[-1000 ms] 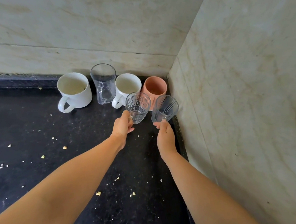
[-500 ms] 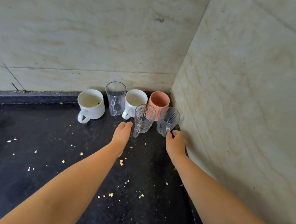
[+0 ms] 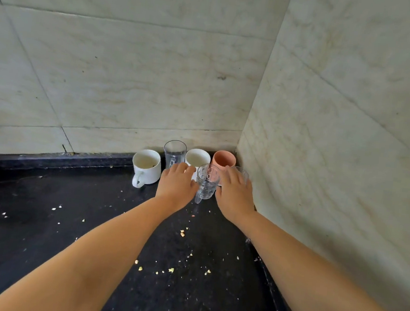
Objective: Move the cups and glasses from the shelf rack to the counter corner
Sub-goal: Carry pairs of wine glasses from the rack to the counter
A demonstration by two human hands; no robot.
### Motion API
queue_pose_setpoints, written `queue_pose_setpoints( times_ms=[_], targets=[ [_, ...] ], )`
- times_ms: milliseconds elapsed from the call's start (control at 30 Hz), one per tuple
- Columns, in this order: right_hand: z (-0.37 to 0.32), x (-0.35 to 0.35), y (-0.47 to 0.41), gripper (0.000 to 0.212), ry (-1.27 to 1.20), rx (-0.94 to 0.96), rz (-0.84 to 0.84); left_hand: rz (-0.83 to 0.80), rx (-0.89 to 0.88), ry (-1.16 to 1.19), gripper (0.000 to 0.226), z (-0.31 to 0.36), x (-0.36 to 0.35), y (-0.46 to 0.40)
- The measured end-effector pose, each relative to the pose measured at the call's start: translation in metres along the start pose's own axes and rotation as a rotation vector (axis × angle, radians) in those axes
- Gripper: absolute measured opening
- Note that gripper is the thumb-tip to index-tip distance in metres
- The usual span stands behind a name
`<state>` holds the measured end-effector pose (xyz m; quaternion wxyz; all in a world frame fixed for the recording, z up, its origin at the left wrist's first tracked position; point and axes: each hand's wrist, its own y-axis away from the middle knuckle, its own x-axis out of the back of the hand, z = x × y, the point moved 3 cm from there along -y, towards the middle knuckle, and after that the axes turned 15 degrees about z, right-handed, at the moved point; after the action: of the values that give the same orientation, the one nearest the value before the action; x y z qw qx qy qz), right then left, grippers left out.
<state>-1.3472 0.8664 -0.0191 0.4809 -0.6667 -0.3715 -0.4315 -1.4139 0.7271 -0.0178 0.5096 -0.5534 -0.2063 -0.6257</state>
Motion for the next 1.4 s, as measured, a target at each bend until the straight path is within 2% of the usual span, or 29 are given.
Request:
queue_pose_setpoints(
  times_ms=[100, 300, 500, 700, 967, 1200, 1400],
  targets=[
    [-0.027, 0.005, -0.002, 0.045, 0.028, 0.141, 0.006, 0.035, -0.03, -0.095, 0.037, -0.013, 0.015, 0.011],
    [-0.083, -0.003, -0.003, 0.042, -0.068, 0.274, -0.082, 0.072, 0.134, -0.206, 0.042, -0.055, 0.05, 0.044],
    [-0.142, -0.005, 0.007, 0.038, -0.116, 0.535, -0.145, 0.116, 0.403, -0.272, 0.042, -0.097, 0.089, 0.109],
    [-0.2, -0.011, 0.052, 0.045, -0.155, 0.743, -0.26, 0.15, 0.614, -0.341, 0.041, -0.118, 0.119, 0.19],
    [-0.313, -0.006, 0.157, 0.045, -0.246, 1.085, -0.299, 0.248, 0.941, -0.46, 0.04, -0.146, 0.18, 0.341],
    [-0.4, 0.025, 0.304, 0.042, -0.328, 1.411, -0.309, 0.302, 1.266, -0.53, 0.042, -0.139, 0.227, 0.513],
    [-0.446, 0.068, 0.447, 0.043, -0.447, 1.514, -0.363, 0.292, 1.395, -0.602, 0.042, -0.11, 0.266, 0.659]
  ],
)
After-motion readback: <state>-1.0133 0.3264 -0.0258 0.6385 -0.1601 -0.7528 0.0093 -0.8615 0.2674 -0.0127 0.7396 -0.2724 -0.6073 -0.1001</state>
